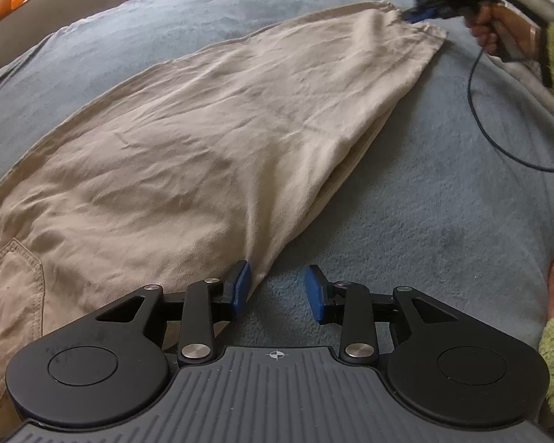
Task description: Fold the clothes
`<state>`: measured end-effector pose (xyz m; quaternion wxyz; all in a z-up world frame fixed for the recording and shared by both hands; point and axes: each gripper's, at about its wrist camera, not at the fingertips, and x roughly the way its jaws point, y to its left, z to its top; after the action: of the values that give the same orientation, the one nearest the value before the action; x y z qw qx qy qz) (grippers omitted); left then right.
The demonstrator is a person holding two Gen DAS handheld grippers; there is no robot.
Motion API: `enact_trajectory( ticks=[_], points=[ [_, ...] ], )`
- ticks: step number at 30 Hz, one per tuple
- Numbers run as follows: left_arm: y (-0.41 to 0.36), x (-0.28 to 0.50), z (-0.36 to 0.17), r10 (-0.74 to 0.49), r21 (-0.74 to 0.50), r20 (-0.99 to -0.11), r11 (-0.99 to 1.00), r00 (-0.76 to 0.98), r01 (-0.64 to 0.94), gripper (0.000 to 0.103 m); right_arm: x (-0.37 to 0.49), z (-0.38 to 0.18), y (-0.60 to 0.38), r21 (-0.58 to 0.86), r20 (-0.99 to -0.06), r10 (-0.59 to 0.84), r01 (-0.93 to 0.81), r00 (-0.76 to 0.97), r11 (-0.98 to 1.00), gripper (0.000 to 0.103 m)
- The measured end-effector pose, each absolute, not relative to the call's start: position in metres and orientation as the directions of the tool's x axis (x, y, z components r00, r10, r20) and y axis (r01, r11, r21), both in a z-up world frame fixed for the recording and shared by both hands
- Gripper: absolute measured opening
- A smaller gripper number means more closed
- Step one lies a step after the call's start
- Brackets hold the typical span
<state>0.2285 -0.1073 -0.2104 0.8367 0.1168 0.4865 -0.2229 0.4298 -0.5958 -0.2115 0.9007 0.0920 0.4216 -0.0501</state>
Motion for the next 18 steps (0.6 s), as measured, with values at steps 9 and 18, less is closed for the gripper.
enact_trajectory(
  ticks=[9, 18],
  points=[
    [-0.111, 0.23, -0.21, -0.251, -0.018, -0.872, 0.874, 0.421, 0.485, 0.035, 0.455, -0.197, -0.576, 0.162, -0.773, 0.043, 0.132, 0.633, 0.978, 0.022],
    [-0.109, 0.229, -0.21, -0.262, -0.032, -0.868, 0.877, 0.421, 0.48, 0.038, 0.483, -0.217, -0.595, 0.208, -0.814, -0.001, 0.294, 0.581, 0.933, 0.023]
  ],
)
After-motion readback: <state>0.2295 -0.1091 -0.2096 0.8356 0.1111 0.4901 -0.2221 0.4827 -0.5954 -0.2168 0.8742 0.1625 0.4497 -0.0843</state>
